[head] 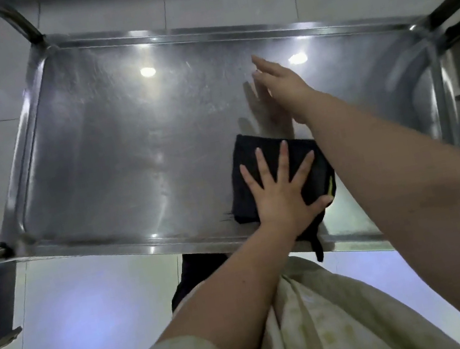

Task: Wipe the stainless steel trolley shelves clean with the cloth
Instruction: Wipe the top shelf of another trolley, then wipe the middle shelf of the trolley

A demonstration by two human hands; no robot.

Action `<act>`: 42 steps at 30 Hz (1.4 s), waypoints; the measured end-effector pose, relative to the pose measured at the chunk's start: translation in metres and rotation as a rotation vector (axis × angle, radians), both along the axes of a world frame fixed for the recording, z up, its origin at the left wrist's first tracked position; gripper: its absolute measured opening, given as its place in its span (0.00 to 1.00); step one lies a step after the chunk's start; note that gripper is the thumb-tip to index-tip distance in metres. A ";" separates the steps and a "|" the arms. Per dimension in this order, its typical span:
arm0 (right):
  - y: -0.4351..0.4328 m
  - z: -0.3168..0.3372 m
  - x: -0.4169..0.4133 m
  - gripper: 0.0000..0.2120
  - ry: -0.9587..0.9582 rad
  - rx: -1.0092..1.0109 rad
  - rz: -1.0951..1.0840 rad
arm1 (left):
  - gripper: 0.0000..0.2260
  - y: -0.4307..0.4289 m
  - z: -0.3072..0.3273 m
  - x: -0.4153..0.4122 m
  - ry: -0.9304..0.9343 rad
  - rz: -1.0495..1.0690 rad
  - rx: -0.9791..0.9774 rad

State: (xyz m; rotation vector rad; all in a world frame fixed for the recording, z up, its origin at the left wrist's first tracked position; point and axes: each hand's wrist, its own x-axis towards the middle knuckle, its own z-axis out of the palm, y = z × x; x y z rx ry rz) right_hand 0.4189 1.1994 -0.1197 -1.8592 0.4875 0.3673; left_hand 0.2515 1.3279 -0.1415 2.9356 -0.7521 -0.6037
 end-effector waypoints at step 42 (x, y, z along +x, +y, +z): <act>0.220 0.168 -0.320 0.06 -0.588 -0.979 0.031 | 0.06 0.279 0.186 -0.039 -0.674 -0.383 -0.597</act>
